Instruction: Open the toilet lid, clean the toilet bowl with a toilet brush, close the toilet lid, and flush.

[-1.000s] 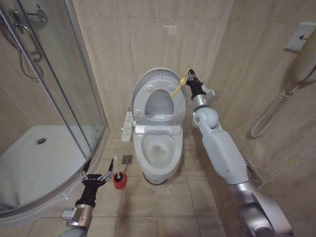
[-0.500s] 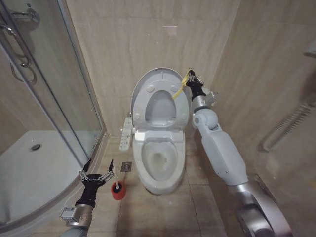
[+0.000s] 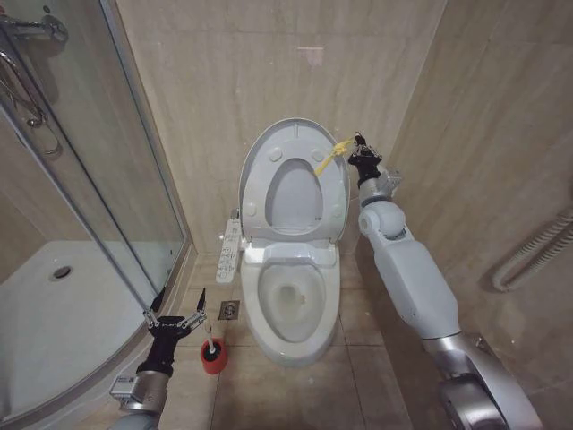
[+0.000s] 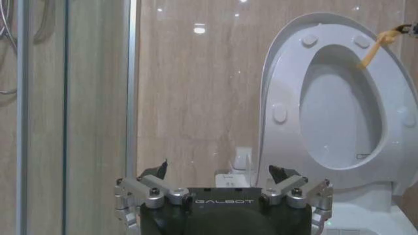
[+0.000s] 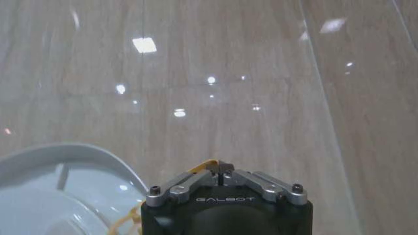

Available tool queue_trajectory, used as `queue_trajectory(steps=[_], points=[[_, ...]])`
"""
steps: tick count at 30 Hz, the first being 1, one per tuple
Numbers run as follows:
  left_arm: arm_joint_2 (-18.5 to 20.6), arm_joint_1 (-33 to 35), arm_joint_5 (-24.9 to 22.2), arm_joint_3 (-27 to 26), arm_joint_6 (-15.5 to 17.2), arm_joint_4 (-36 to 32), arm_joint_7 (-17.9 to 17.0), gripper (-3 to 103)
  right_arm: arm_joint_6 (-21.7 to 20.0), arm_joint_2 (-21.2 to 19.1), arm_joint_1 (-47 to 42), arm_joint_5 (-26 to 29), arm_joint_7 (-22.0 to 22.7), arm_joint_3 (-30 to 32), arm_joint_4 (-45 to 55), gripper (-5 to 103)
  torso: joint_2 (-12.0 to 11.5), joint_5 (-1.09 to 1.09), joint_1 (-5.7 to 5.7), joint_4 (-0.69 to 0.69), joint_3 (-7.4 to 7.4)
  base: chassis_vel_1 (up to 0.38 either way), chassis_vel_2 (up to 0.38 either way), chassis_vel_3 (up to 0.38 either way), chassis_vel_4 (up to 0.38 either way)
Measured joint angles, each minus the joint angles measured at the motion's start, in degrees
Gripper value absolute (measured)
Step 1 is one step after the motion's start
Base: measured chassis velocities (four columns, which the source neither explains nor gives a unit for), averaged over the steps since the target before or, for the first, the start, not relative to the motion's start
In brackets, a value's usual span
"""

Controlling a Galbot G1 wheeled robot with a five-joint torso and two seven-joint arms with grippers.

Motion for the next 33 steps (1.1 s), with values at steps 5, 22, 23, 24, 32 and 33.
queue_trajectory(steps=[5,22,23,24,32,33], points=[[0.0,0.0,0.0,0.0,0.0,0.0,0.0,100,-2.2,0.8,1.0,-3.5,0.6,-0.4,-2.2,0,0.0,0.0,0.02,0.01,0.01,0.0,0.0,0.0,0.0],[0.0,0.0,0.0,0.0,0.0,0.0,0.0,100,-3.9,0.5,2.0,-6.7,0.8,-0.6,-5.4,0,0.0,0.0,0.03,0.01,0.02,0.0,0.0,0.0,0.0],[0.0,0.0,0.0,0.0,0.0,0.0,0.0,100,-3.8,0.4,2.4,-6.7,0.7,-0.7,-5.9,0,0.0,0.0,0.03,0.01,0.01,0.0,0.0,0.0,0.0],[0.0,0.0,0.0,0.0,0.0,0.0,0.0,100,-3.7,0.2,2.8,-6.9,0.7,-1.0,-6.5,0,0.0,0.0,0.03,0.01,0.01,0.0,0.0,0.0,0.0],[0.0,0.0,0.0,0.0,0.0,0.0,0.0,100,-4.7,-1.2,3.6,-7.1,0.5,-1.9,-7.1,0,0.0,0.0,0.03,0.0,0.02,0.0,0.0,0.0,0.0],[0.0,0.0,0.0,0.0,0.0,0.0,0.0,100,-4.7,-1.6,3.3,-6.7,0.2,-1.8,-6.8,0,0.0,0.0,0.03,0.0,0.01,0.0,0.0,0.0,0.0]])
